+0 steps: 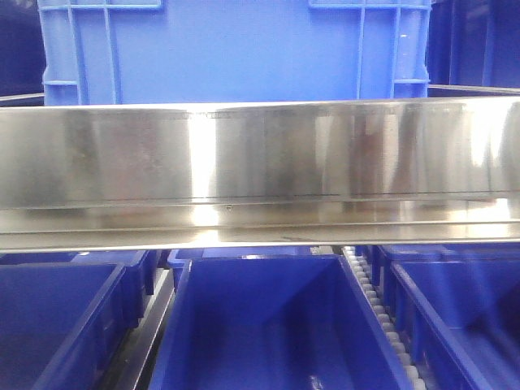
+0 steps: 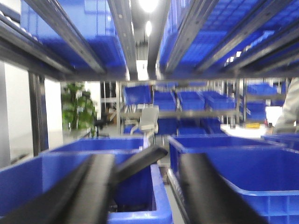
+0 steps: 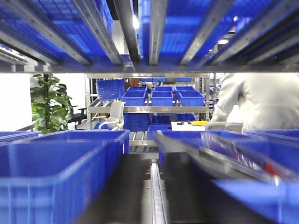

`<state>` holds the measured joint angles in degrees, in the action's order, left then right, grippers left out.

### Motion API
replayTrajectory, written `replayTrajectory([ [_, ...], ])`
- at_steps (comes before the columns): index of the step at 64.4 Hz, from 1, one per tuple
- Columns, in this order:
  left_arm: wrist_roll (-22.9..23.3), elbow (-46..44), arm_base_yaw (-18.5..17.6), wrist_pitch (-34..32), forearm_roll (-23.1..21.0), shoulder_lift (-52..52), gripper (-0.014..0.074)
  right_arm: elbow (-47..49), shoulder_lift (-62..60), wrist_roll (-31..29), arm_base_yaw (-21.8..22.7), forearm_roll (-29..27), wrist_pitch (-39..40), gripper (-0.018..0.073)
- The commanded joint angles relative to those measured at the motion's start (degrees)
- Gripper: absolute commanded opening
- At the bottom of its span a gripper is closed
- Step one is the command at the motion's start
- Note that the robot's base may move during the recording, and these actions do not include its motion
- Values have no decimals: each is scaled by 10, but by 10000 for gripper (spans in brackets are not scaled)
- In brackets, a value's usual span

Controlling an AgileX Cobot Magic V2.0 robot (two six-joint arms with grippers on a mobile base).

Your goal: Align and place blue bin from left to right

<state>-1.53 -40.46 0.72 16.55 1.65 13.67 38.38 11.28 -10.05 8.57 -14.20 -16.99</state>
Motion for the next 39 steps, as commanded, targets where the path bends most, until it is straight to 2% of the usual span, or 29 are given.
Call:
replayTrajectory([
  [1,0,-35,-4,22,1,53,383,57,53,-5,3,0,-15,347],
  [8,0,-54,-6,10,-6,114,494,96,114,-6,-5,0,-25,573],
  [16,0,-65,-37,-24,-12,166,611,112,173,-6,-42,5,-25,568],
  [23,0,-99,-68,-12,-16,216,602,137,224,-6,-76,5,-28,568],
  [29,0,-150,-100,35,-16,260,602,174,269,-6,-108,5,-44,568],
  [39,0,-262,-172,153,-16,354,602,259,355,-16,-146,5,-112,568],
])
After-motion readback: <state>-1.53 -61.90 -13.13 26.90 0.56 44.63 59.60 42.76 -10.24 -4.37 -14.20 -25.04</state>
